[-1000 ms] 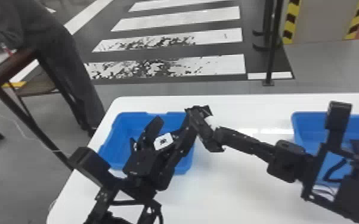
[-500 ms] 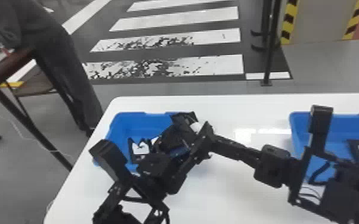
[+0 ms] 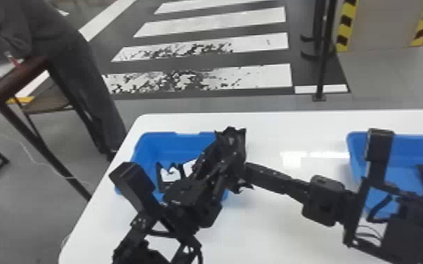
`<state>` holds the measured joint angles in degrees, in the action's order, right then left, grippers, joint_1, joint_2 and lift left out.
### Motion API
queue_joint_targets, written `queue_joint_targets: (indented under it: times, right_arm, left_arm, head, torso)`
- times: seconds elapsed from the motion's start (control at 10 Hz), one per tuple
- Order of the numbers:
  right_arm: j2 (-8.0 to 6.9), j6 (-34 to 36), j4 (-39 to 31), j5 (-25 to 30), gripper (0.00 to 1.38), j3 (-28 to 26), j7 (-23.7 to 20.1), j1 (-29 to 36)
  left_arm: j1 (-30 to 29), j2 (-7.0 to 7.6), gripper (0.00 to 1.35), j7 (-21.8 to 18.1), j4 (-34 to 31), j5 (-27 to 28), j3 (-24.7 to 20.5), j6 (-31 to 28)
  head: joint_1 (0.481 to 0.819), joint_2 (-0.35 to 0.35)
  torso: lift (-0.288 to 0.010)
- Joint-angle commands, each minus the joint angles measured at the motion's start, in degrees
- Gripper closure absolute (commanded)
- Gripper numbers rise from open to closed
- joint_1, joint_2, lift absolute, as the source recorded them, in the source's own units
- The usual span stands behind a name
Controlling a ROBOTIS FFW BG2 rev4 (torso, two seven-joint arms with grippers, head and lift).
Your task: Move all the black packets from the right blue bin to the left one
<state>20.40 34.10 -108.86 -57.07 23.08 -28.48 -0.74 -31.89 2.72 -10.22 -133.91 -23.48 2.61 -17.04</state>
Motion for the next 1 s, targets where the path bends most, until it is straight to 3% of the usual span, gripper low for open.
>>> queue_joint_targets:
  times: [0.0,0.2,0.3,0.5,0.6,0.7,0.9]
  right_arm:
    - [-0.01,-0.1,0.4,-0.2,1.17,0.0,0.0,-0.4]
    - [-0.27,-1.5,0.9,-0.2,1.16,0.0,0.0,-1.4]
    - [-0.44,-3.2,1.6,-1.0,0.94,0.0,0.0,-1.4]
    - [-0.53,-6.0,2.3,-0.4,0.02,-2.2,-0.1,0.2]
    - [-0.88,-7.0,1.8,2.1,0.01,-5.7,-0.1,1.7]
    - [-1.24,-7.0,1.4,3.5,0.08,-8.9,-0.1,3.3]
    - [-1.24,-7.0,0.2,5.0,0.06,-12.7,-0.1,4.5]
  left_arm:
    - [0.0,0.00,1.21,0.0,-0.5,1.5,0.2,0.0]
    - [0.0,0.09,1.21,0.0,-0.5,2.0,0.4,1.9]
    - [0.0,0.09,1.21,0.0,-0.5,2.0,0.1,3.0]
    - [0.7,0.00,1.21,1.9,0.0,3.4,-1.9,5.7]
    - [2.5,-0.26,1.21,4.2,3.2,6.9,-3.2,8.8]
    - [6.0,-0.61,1.21,5.7,10.1,12.1,-4.6,13.4]
    - [13.2,-1.23,1.21,8.5,25.0,24.4,-7.6,21.1]
  head:
    - [0.695,0.261]
    - [0.695,0.258]
    - [0.695,0.257]
    - [0.695,0.257]
    - [0.695,0.261]
    - [0.695,0.262]
    - [0.695,0.258]
  torso:
    - [-0.140]
    - [-0.140]
    - [-0.140]
    - [-0.140]
    - [-0.140]
    - [-0.140]
    - [-0.140]
